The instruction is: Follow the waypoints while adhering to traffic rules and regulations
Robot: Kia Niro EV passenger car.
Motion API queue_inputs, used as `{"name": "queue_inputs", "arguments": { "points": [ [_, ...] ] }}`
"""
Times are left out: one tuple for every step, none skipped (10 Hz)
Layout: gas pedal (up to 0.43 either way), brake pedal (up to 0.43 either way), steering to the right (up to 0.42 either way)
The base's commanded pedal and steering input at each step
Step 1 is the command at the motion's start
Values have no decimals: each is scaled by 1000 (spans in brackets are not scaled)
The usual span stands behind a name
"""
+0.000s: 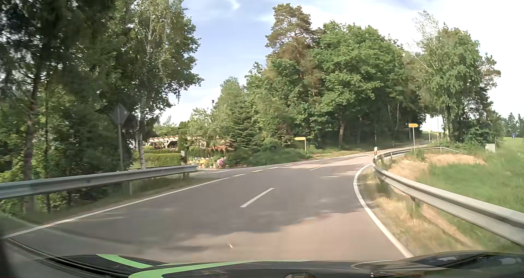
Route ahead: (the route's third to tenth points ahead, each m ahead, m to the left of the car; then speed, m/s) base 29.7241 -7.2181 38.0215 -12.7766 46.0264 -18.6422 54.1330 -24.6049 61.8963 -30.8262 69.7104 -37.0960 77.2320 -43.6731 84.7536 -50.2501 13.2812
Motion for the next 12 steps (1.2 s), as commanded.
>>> {"name": "queue_inputs", "arguments": {
  "points": [
    [228,0,84],
    [228,0,84],
    [228,0,84],
    [228,0,84],
    [220,0,84],
    [220,0,84],
    [220,0,84],
    [209,0,84],
    [169,0,83],
    [110,0,83],
    [79,0,81],
    [0,0,79]
  ]
}}
